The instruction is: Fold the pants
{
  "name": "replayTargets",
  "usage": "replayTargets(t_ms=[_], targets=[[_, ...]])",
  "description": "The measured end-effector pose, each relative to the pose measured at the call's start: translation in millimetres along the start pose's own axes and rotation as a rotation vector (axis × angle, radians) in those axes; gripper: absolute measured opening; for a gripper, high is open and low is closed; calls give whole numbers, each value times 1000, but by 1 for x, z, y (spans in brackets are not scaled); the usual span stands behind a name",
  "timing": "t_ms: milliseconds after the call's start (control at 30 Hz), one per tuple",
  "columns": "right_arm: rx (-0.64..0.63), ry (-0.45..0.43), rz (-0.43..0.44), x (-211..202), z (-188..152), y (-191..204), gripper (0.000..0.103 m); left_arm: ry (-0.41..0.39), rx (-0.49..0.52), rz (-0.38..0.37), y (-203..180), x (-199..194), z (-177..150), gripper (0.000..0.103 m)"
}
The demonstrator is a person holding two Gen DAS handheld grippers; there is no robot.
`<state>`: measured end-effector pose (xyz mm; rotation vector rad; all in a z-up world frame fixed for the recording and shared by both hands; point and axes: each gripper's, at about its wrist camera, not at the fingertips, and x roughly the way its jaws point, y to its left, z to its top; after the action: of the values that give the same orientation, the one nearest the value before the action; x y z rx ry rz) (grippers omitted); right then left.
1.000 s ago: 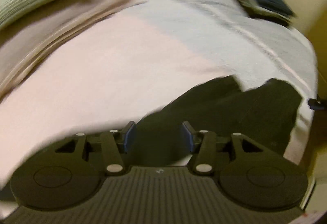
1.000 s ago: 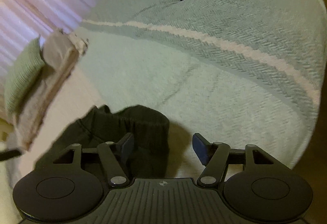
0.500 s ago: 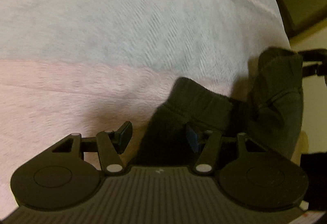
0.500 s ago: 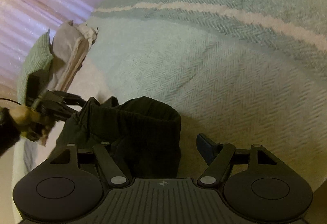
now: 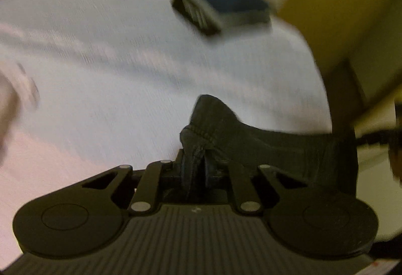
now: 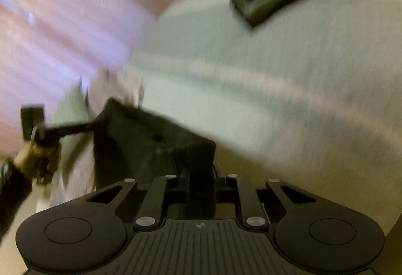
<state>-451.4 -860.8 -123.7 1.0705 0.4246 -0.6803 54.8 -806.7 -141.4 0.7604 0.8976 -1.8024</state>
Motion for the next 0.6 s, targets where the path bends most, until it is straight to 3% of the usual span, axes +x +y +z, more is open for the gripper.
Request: replayTargets(t_ms=[67,133,200,267,300,367,433,500,600], targets=[[7,-114,-5,-11,32,-3,12,-78,-7,-36,6,-7,41,10],[-63,-197,-47,-7,68,-4,13,-141,20,-44,3,8,75,12],[-104,-201,-114,19,96,-21,16,-153,-13,-24,10,43,106,22],[-96,-176,-215,46,114,-45,19,-144,-90,51,15,85,119,26],[-113,-179,-280,56,120,-56,20,-134,-100,86,18,101,121,26],[-133,-169,-319,64,127,-68,23,-120,-131,137,20,123,115,26],[-131,-168,-295,64,128,-76,32,-112,-162,118,21,133,104,26],[-163,-136,-260,69,123,-76,52,-86,-155,115,13,146,88,28],[-237,-38,-180,97,117,-66,56,-43,-147,108,5,166,64,28]])
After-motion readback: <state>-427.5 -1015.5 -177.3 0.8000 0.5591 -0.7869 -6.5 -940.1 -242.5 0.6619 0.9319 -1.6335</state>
